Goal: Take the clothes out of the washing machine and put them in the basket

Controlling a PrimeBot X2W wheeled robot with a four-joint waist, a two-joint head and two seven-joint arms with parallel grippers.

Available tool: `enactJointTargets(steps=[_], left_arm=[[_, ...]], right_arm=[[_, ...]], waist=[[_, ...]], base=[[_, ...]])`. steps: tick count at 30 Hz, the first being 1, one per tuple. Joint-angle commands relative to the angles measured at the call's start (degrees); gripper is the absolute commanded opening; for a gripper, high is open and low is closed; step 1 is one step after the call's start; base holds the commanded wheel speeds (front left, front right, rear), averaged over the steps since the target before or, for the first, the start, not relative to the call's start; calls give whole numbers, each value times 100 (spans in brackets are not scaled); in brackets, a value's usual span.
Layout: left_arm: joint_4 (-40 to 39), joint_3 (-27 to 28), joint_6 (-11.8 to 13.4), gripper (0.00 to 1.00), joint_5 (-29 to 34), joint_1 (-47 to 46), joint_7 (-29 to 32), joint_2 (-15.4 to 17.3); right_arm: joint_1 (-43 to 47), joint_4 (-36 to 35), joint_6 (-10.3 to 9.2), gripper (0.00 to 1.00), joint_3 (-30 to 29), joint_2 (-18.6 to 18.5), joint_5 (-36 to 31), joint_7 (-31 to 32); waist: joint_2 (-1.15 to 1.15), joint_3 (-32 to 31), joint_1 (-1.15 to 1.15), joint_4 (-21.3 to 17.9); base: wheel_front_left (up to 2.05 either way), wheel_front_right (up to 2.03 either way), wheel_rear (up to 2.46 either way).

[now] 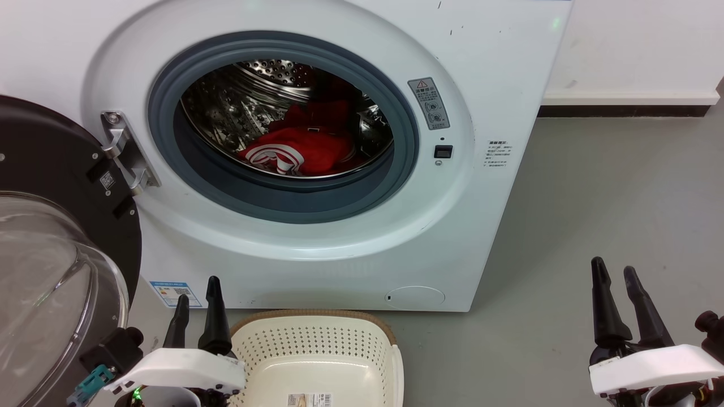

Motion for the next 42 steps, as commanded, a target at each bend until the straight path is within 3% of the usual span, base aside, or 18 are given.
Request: enactJointTargets(steps=[1, 42], left_arm=[[-98, -28, 42, 100, 225, -8, -73, 12], [-247, -264, 163, 100, 2232, 223, -626, 14]], right_arm=[[26, -125, 0, 100, 8, -10, -254, -70], [334, -571, -1, 100, 106, -7, -2604, -632]], waist=[[0, 4, 0, -3], [0, 48, 0, 12]], base=[[0, 0, 0], [0, 0, 0]])
